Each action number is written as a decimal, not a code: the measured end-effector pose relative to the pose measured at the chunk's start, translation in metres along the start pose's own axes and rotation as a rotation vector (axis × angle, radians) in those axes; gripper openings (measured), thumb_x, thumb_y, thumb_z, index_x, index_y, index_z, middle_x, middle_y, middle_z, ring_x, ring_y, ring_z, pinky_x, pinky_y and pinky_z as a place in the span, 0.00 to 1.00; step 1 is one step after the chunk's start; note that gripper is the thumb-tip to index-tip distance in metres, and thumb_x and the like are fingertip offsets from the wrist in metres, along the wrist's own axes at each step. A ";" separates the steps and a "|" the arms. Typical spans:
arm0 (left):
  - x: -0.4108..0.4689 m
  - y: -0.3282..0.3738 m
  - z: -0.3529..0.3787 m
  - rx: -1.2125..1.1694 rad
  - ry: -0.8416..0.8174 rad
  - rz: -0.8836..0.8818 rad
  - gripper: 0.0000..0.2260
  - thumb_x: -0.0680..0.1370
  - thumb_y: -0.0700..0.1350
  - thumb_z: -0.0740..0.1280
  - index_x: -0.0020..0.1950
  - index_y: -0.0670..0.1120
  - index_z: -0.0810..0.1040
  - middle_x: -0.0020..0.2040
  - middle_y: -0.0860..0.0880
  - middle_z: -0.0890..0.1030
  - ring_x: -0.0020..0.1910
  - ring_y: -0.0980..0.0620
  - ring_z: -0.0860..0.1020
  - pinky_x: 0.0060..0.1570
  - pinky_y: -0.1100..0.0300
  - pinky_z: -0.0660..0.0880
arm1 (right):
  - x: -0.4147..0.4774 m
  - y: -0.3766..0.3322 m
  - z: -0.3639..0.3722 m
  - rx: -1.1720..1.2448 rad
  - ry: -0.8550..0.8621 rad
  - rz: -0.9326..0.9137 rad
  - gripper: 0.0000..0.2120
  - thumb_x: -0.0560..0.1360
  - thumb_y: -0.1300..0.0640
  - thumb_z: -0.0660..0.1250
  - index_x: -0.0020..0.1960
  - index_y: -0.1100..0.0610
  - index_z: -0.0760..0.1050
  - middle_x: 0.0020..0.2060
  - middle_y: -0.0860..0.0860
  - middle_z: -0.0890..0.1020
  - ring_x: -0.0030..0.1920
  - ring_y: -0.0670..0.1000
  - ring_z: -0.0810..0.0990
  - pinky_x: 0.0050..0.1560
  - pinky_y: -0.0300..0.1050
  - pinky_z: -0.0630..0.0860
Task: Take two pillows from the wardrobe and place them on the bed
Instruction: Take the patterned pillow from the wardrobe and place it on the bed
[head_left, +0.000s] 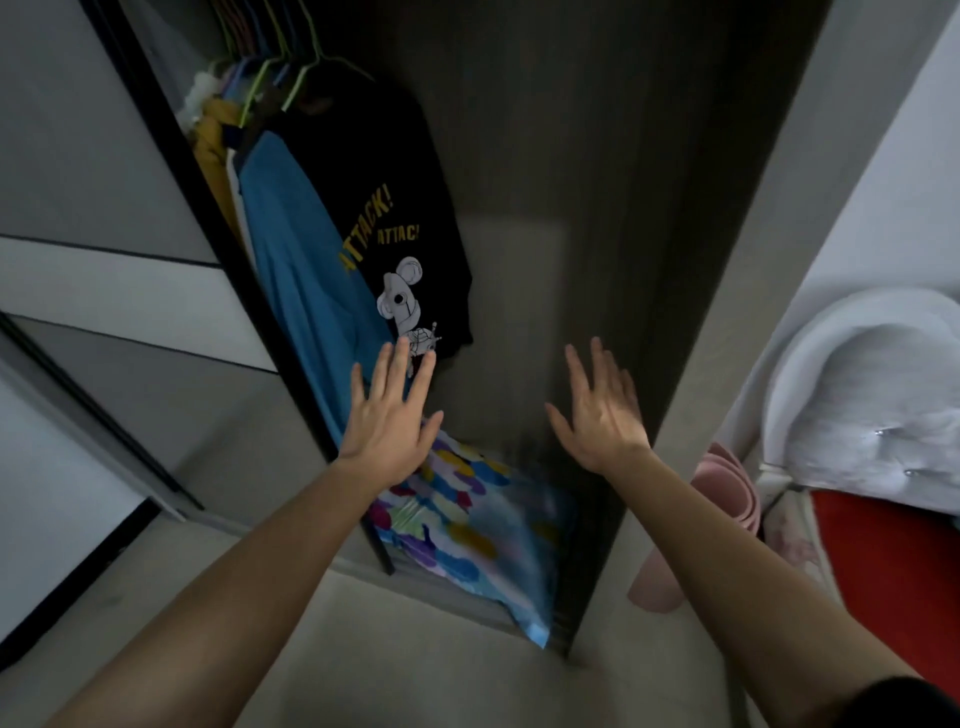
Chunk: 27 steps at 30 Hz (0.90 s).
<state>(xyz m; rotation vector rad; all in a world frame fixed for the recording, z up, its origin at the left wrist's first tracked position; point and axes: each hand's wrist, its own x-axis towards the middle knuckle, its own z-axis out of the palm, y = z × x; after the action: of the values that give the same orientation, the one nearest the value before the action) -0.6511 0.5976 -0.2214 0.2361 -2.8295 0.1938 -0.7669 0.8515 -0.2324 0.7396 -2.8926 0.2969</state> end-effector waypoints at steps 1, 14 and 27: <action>0.008 -0.006 0.005 0.000 -0.011 0.019 0.33 0.80 0.60 0.54 0.79 0.48 0.47 0.79 0.40 0.47 0.77 0.40 0.50 0.71 0.33 0.55 | 0.006 -0.002 0.005 -0.018 -0.004 0.015 0.38 0.78 0.39 0.54 0.79 0.52 0.40 0.79 0.61 0.44 0.78 0.62 0.49 0.77 0.60 0.50; 0.085 -0.104 0.143 -0.110 -0.080 0.338 0.34 0.78 0.58 0.58 0.79 0.47 0.49 0.79 0.39 0.49 0.77 0.38 0.50 0.69 0.34 0.57 | 0.074 -0.087 0.141 0.010 -0.052 0.332 0.38 0.77 0.42 0.59 0.79 0.57 0.48 0.78 0.64 0.50 0.77 0.64 0.54 0.76 0.60 0.54; 0.021 -0.090 0.427 -0.255 -0.537 0.332 0.35 0.78 0.56 0.62 0.79 0.46 0.50 0.79 0.39 0.49 0.77 0.38 0.52 0.71 0.38 0.56 | 0.020 -0.098 0.425 0.126 -0.418 0.452 0.36 0.79 0.42 0.58 0.80 0.56 0.49 0.78 0.64 0.51 0.77 0.66 0.54 0.75 0.62 0.55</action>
<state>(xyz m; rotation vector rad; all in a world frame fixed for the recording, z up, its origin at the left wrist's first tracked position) -0.7740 0.4395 -0.6100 -0.2839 -3.3660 -0.1951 -0.7733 0.6631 -0.6260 0.1583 -3.4501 0.4189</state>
